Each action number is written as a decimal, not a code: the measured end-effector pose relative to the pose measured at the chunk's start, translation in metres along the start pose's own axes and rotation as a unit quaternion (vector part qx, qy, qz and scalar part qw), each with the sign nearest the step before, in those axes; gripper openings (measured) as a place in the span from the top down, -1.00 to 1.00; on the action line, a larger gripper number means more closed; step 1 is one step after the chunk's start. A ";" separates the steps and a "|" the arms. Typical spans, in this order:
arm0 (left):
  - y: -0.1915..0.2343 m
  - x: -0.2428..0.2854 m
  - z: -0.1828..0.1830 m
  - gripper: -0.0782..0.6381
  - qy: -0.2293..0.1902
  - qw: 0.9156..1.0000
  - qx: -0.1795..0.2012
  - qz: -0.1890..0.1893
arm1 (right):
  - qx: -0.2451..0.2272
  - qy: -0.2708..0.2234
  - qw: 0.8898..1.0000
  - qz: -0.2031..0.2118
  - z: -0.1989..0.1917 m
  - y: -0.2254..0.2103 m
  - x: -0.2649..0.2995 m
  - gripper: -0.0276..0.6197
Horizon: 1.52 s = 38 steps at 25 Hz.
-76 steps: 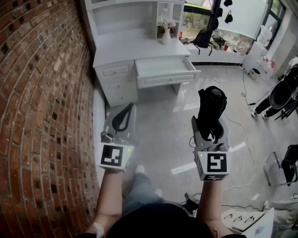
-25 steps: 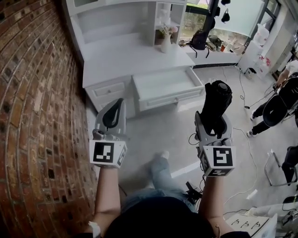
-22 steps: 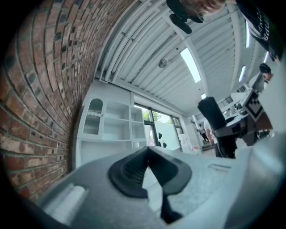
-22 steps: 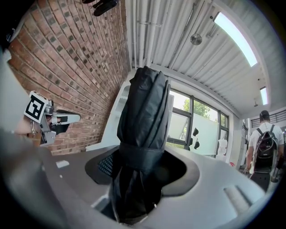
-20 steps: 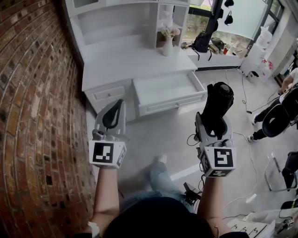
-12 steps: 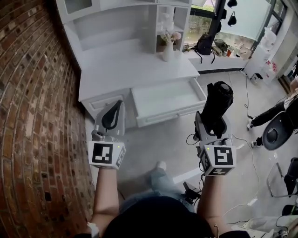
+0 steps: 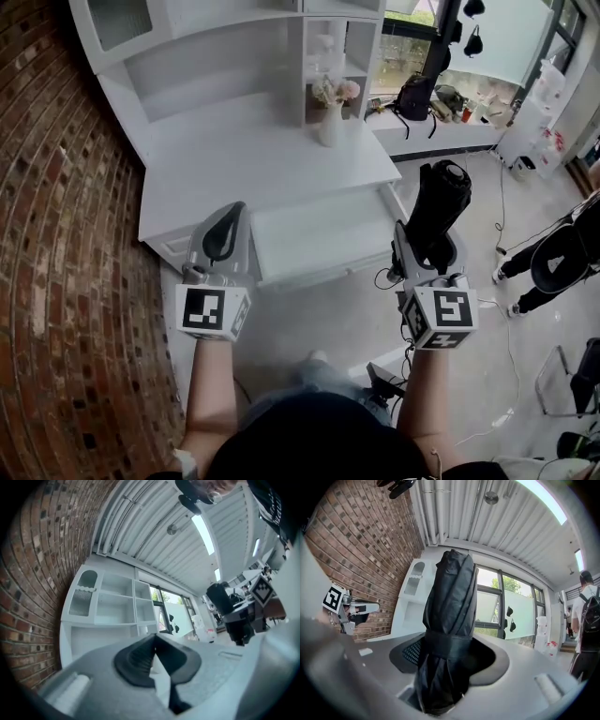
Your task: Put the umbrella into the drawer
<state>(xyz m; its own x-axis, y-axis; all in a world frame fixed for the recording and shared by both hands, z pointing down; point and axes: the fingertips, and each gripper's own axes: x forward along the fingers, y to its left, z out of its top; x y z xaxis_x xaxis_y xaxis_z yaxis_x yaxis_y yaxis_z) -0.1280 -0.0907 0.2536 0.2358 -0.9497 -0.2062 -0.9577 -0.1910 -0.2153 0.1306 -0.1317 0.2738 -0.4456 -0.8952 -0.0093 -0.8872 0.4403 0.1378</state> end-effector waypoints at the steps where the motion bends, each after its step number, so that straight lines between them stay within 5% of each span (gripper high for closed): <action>1: 0.001 0.010 -0.003 0.79 0.001 1.000 0.000 0.001 | 0.005 0.001 1.000 0.002 -0.002 -0.006 0.010 0.13; 11: -0.005 0.081 -0.052 0.79 0.038 0.999 -0.017 -0.003 | 0.044 0.039 0.998 0.019 -0.042 -0.045 0.081 0.13; 24: 0.016 0.135 -0.116 0.79 0.088 0.994 -0.045 -0.038 | 0.122 0.105 0.987 0.007 -0.106 -0.044 0.143 0.13; 38: 0.036 0.214 -0.168 0.79 0.114 0.988 -0.063 -0.088 | 0.261 0.194 0.945 -0.024 -0.204 -0.039 0.221 0.13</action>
<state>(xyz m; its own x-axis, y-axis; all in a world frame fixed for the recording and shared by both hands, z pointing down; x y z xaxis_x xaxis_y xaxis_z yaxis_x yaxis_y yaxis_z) -0.1400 -0.3427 0.3616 0.3704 -0.9277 0.0469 -0.9218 -0.3734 -0.1045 0.0907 -0.3611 0.4680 -0.4160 -0.8285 0.3748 -0.8883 0.2820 -0.3625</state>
